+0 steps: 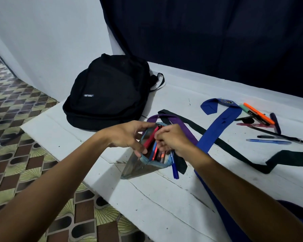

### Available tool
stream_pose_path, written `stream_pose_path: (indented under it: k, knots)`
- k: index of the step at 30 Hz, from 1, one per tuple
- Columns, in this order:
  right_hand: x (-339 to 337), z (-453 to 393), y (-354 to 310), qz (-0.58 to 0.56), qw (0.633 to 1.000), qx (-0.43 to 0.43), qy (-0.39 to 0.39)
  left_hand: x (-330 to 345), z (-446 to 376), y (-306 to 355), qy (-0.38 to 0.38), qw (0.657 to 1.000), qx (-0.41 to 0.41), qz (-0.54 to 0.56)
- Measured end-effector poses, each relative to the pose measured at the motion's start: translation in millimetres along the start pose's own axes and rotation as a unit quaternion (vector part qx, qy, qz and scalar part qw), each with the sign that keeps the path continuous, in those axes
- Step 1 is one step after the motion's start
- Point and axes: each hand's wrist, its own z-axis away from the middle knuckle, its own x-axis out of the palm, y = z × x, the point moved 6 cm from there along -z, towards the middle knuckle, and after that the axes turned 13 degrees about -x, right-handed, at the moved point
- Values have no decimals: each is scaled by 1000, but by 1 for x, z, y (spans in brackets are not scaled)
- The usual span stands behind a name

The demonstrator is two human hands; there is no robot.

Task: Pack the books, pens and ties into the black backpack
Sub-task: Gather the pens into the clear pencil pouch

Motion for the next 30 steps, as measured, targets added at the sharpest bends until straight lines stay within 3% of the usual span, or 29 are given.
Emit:
stream_pose_path:
  k: [2,6,12,15,20,23,30]
  knots:
    - [-23,-1,1,85,996,-10,14,0,1,1,3,1000,3,-4]
    - [-39,11,25,227,969,62,-74,-1,0,0,3,1000,3,-8]
    - [-27,12,44,242,964,62,-89,2,-3,0,-17,1000,4,-9]
    - [-34,14,40,208,967,92,-117,1,-1,1,-15,1000,4,-11]
    - [-30,21,19,16,975,120,-187,0,1,0,-2,1000,-7,1]
    - [-8,17,10,-36,970,122,-209,0,1,2,6,1000,-4,-12]
    - [18,-11,4,-122,986,108,-45,-5,5,7,20,999,-14,-31]
